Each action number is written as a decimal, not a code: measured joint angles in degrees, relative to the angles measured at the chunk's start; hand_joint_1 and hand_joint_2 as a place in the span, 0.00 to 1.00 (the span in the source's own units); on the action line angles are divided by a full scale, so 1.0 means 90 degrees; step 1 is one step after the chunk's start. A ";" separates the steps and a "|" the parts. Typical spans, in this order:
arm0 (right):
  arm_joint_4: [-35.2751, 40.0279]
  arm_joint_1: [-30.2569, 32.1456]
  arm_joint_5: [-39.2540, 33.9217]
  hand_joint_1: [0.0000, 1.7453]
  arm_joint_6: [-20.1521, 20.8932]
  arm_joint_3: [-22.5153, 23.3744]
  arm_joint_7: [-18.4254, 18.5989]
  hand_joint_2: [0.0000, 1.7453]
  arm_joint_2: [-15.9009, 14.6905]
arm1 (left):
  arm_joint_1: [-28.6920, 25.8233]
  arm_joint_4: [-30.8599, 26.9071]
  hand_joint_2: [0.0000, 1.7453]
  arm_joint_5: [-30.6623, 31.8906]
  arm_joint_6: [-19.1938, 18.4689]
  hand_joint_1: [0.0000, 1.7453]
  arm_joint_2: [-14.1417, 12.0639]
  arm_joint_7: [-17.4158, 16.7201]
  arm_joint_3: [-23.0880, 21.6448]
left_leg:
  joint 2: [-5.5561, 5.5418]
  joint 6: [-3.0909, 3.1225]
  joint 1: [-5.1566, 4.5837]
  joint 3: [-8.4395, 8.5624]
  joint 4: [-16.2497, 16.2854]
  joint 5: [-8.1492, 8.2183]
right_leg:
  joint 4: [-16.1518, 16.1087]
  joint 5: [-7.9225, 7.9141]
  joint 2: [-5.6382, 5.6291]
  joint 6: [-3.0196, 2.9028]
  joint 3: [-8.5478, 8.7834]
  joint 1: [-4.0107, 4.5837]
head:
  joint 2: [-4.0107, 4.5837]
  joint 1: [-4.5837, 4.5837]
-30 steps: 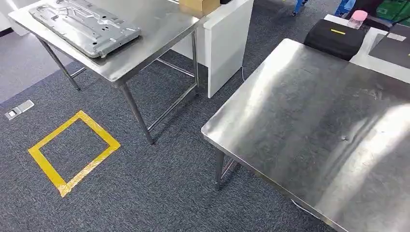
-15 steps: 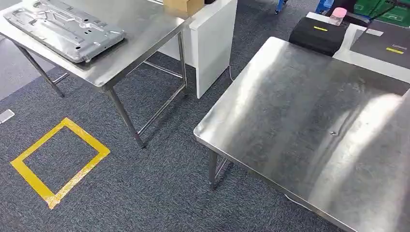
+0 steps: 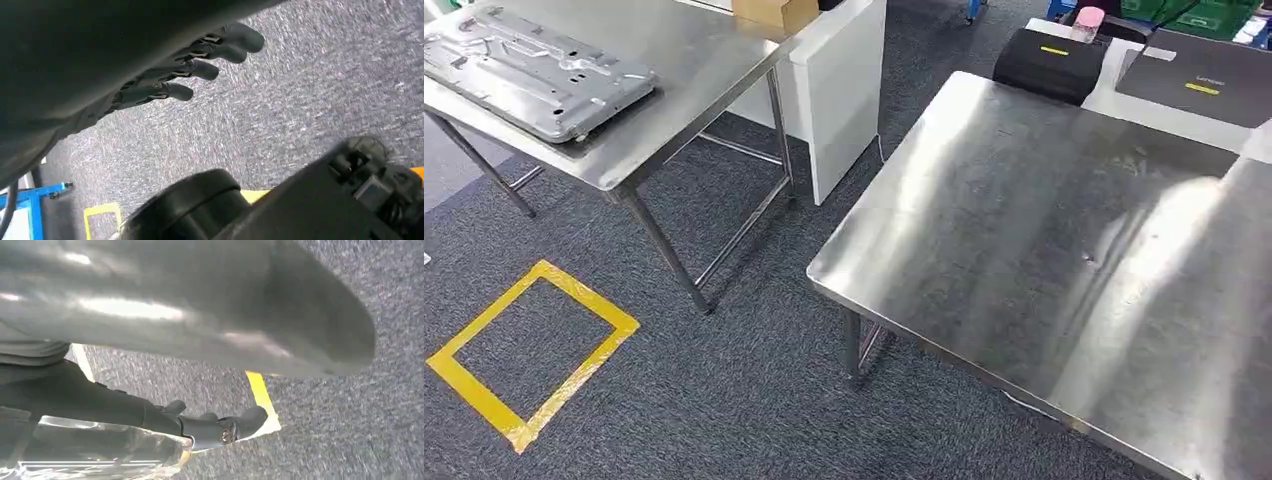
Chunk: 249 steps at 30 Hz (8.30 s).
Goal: Take the parts from the cabinet and place them on the table.
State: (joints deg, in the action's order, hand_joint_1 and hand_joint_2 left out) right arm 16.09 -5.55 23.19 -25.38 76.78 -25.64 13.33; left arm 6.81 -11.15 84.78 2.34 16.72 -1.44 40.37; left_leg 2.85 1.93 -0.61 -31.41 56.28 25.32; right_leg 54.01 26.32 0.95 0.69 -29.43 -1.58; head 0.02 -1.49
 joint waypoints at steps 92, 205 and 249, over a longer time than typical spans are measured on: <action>-0.0087 0.0018 0.0010 0.00 -0.0566 -0.0104 0.0357 0.00 0.0061 | -0.0126 0.0002 0.00 -0.0308 -0.0083 0.00 -0.0027 0.0461 0.0051 | 0.0051 -0.0103 0.0132 -0.0005 0.0006 -0.0041 | 0.0096 0.0032 0.0025 0.0086 -0.0067 -0.0072 | 0.0000 0.0007; -0.0199 0.0152 0.0830 0.00 -0.0109 -0.0908 0.0355 1.00 -0.0248 | -0.0183 -0.0017 0.00 -0.1149 0.1209 0.00 -0.0165 -0.0699 0.0731 | -0.0219 0.0283 0.0013 0.0102 -0.0239 -0.0156 | 0.1888 0.0542 -0.0100 0.0126 -0.1075 0.0023 | 0.0000 0.0107; -0.0206 0.0220 0.1391 0.00 0.0825 -0.1285 0.0629 1.00 -0.0330 | -0.0175 0.0014 0.00 -0.1518 0.1605 0.00 0.0109 -0.1414 0.1228 | -0.0282 -0.0181 0.0131 -0.0897 0.1982 0.0977 | 0.0147 -0.0002 -0.0102 -0.0081 -0.0055 -0.0016 | 0.0000 -0.0019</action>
State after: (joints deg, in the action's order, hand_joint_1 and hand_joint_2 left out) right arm 14.23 -3.57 35.71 -17.95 65.22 -19.98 10.36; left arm 5.24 -11.02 71.12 16.79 17.70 -14.17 51.43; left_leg 0.31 0.31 0.57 -39.48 74.12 34.11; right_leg 55.33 26.31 0.03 -0.04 -29.92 -1.73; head 0.02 -1.66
